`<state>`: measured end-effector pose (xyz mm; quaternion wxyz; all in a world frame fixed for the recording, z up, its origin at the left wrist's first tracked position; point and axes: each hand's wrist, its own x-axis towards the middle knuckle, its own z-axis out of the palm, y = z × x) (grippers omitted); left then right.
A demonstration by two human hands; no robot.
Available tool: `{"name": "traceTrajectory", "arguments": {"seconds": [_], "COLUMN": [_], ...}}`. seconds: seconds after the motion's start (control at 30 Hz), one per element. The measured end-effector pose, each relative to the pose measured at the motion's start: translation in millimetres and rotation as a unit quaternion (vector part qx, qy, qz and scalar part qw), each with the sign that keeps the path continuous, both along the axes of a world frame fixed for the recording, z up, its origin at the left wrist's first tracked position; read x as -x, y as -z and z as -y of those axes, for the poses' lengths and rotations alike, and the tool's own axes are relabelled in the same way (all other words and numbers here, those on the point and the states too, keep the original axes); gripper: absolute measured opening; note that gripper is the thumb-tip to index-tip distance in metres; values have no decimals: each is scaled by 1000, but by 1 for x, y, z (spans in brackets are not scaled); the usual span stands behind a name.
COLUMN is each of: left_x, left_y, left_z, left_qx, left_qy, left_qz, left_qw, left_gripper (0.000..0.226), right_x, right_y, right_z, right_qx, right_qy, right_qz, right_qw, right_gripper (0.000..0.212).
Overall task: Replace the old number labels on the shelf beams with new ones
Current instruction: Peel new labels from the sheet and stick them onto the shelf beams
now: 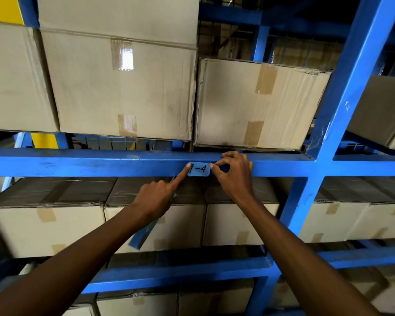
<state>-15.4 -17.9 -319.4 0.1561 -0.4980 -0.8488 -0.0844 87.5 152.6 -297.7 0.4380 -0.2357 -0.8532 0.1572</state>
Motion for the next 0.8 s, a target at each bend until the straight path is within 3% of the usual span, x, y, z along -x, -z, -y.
{"name": "traceTrajectory", "arguments": {"seconds": [0.2,0.33,0.47,0.6,0.8], "left_x": [4,-1,5,4,0], "left_y": [-1,3,14,17,16], "left_z": [-3,-2,0,-2,2], "left_qx": [12,38,68,66,66], "left_qy": [-5,-1,-7,-14,-27], "left_qz": [-40,-54,-68,-91,-69], "left_qw": [999,998,995,994,995], "left_gripper": [96,93,92,94,97], "right_x": [0,-5,-5,-9,-24], "right_y": [0,14,33,43,40], "right_z": [-3,1,3,-13,-36], "right_qx": [-80,-208,-375,-428,-440], "right_qy": [5,5,-19,-4,55], "right_qz": [56,72,154,222,233], "right_qw": [995,975,914,876,865], "right_gripper": [24,22,55,88,96]}}
